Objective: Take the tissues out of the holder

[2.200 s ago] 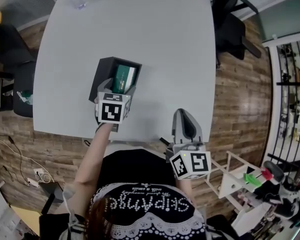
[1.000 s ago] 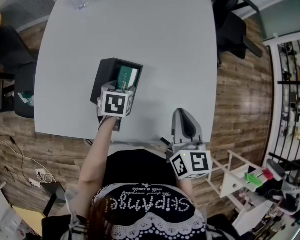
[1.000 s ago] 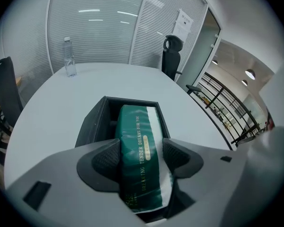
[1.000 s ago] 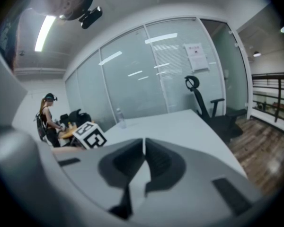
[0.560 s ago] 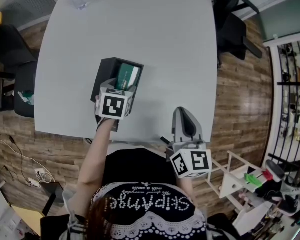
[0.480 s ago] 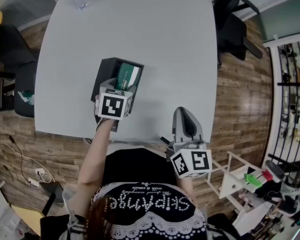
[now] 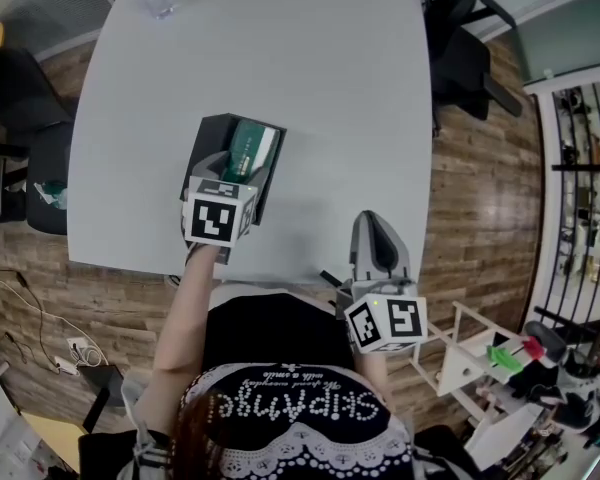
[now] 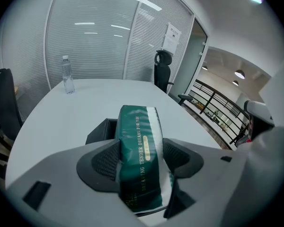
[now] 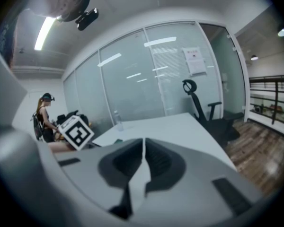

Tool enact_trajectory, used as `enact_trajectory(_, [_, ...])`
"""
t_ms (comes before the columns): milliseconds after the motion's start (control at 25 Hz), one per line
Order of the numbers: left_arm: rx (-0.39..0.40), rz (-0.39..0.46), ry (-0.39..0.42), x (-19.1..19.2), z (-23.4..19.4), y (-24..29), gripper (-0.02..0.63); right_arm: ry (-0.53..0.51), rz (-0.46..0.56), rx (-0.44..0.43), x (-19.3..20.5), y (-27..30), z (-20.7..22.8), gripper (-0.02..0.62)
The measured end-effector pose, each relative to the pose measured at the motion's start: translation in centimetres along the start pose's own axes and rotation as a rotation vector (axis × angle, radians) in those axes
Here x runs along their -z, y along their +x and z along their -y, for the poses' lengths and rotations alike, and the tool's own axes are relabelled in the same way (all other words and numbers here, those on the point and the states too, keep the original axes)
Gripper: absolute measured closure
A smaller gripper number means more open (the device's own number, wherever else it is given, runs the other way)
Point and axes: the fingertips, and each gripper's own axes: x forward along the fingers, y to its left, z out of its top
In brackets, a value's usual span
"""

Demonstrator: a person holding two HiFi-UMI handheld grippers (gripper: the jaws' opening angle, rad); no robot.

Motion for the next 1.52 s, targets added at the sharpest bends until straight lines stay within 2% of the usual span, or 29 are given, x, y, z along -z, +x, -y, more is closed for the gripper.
enact_trajectory(440, [-0.009,0.100,-0.004,-1.6,-0.2,-3.1,0.296,-0.015,0.027,0.016,-0.5,-1.0,0.1,0.558])
enact_trajectory(1200, [-0.022,0.412,-0.012,-5.4,-0.6,-12.3,0.296,-0.066,0.113,0.045,-2.1,-4.2,-1.6,0.558])
enact_trajectory(1520, [-0.008,0.557,-0.032,-7.1,0.0,-17.7,0.296,-0.098,0.186,0.072,-5.0,-6.3,-1.4,0.558])
